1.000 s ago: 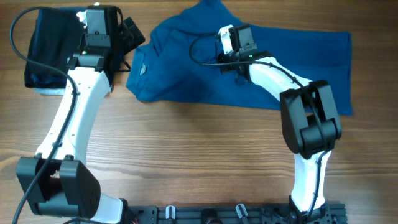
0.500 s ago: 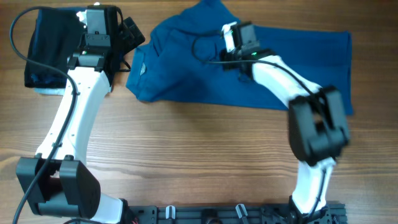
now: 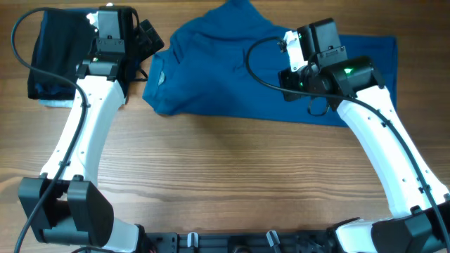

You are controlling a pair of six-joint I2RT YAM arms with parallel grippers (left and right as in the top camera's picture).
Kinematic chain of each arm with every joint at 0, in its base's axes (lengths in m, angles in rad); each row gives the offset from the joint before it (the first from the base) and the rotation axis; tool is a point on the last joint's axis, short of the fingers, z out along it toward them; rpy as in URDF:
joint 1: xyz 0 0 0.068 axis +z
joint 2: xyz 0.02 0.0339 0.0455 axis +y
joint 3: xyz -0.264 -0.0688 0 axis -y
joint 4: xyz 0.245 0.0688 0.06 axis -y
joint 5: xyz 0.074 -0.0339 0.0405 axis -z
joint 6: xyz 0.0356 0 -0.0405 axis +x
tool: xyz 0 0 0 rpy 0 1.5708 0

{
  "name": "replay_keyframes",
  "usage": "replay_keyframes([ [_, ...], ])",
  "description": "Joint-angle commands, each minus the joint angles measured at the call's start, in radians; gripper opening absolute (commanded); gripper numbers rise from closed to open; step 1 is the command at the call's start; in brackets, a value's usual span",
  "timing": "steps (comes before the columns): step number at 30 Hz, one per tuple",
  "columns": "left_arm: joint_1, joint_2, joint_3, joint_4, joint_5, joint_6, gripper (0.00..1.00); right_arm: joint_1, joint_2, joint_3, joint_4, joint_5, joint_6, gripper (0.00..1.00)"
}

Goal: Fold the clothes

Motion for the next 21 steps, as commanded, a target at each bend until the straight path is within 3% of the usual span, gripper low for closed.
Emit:
replay_keyframes([
  [1, 0.006, 0.009, 0.0, 0.002, 0.001, -0.01, 1.0, -0.003, 0.006, -0.003, 0.003, -0.002, 0.019, 0.04],
  [12, 0.006, 0.009, 0.0, 0.002, 0.001, -0.01, 1.0, -0.018, 0.006, -0.003, -0.007, 0.051, 0.128, 0.04],
  [18, 0.006, 0.009, 0.0, 0.002, 0.002, -0.01, 1.0, -0.203, 0.006, -0.003, -0.128, 0.149, 0.212, 0.05],
  [21, 0.006, 0.009, 0.0, 0.002, 0.002, -0.01, 1.0, -0.375, 0.007, -0.005, -0.17, 0.149, 0.223, 0.23],
])
